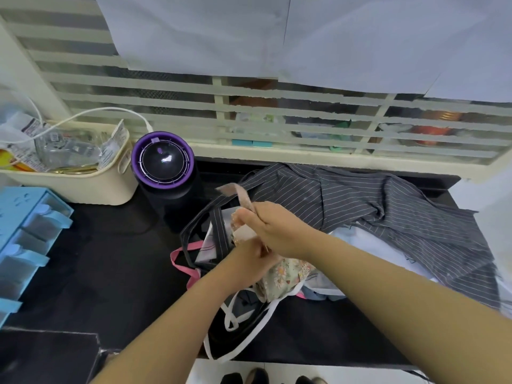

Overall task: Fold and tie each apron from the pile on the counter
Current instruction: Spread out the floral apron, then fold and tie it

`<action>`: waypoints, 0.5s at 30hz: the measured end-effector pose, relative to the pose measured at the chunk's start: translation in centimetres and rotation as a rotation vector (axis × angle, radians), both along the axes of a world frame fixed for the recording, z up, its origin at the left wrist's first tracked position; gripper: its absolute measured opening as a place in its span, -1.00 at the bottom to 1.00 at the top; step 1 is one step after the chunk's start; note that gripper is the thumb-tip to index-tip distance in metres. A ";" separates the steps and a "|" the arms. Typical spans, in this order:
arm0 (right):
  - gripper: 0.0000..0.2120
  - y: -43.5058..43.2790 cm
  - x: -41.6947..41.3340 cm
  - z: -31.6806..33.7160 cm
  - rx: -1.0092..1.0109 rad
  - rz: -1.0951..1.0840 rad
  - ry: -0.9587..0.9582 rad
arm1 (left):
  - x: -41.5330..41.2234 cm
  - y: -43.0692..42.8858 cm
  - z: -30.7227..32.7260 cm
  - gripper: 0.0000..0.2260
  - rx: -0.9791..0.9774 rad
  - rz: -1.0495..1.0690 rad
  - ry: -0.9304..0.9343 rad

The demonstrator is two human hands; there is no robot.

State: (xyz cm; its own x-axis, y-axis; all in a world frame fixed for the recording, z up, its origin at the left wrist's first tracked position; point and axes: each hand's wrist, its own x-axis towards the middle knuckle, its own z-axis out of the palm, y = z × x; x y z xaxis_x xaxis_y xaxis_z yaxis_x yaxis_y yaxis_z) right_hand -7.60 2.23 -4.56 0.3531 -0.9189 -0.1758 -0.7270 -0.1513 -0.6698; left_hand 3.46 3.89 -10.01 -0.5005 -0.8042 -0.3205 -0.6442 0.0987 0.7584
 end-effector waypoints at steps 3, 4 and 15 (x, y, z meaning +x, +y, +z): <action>-0.49 -0.1 -0.9 -0.2 0.129 0.019 0.019 | 0.7 -0.2 0.4 -0.67 0.219 0.208 0.191; -0.51 0.4 -1.6 -0.4 0.141 0.021 0.017 | 1.0 -0.3 0.8 -0.64 0.283 0.260 0.263; -0.80 3.5 -1.6 -5.1 -0.083 -0.142 -0.021 | 2.6 -0.8 -0.3 -0.83 0.148 0.352 0.295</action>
